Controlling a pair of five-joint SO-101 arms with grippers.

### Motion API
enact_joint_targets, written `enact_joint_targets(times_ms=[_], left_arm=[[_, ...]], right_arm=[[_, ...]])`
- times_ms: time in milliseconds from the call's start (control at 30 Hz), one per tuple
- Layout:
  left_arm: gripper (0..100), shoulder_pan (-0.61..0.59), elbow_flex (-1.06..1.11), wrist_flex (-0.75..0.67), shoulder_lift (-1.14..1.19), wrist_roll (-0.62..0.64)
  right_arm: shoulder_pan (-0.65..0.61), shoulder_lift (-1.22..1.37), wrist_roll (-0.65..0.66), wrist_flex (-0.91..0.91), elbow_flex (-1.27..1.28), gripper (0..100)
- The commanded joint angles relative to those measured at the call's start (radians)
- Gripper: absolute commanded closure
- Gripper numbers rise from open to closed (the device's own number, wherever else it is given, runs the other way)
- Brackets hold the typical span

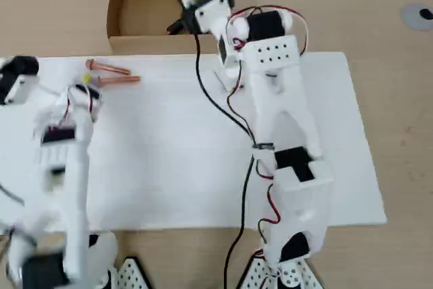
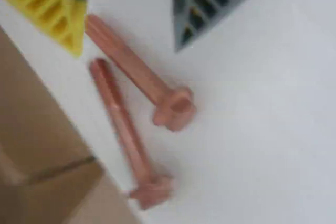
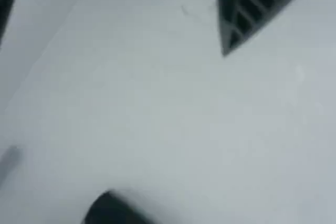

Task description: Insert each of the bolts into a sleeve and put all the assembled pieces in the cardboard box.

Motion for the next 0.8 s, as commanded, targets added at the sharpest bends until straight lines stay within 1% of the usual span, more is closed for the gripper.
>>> enact_joint_targets(times_ms=[0, 100, 133, 200, 267, 300, 433, 533, 767], left_arm=[[91, -0.011, -0.253, 0.084, 0.229, 0.072], [92, -0.009, -0.373, 0.196, 0.315, 0.161], [92, -0.012, -0.391, 0.222, 0.331, 0.203], [92, -0.018, -0.396, 0.244, 0.338, 0.315], [92, -0.026, -0.394, 0.252, 0.344, 0.428], [92, -0.028, -0.385, 0.250, 0.344, 0.460], [92, -0.020, -0.379, 0.245, 0.344, 0.473], [92, -0.020, -0.381, 0.244, 0.344, 0.473], [92, -0.018, -0.382, 0.244, 0.346, 0.471]], right_arm=[[-0.013, -0.053, 0.120, 0.014, 0.044, 68.4], [0.004, -0.013, 0.265, 0.014, 0.044, 68.4], [0.008, -0.001, 0.338, 0.011, 0.042, 68.4], [0.016, 0.031, 0.489, 0.012, 0.039, 68.4], [0.021, 0.077, 0.589, 0.012, 0.027, 68.4], [0.024, 0.099, 0.631, 0.012, 0.021, 68.4], [0.033, 0.173, 0.798, 0.008, -0.041, 68.4], [0.036, 0.220, 0.862, 0.006, -0.131, 68.4], [0.051, 0.311, 0.882, 0.008, -0.338, 68.4]])
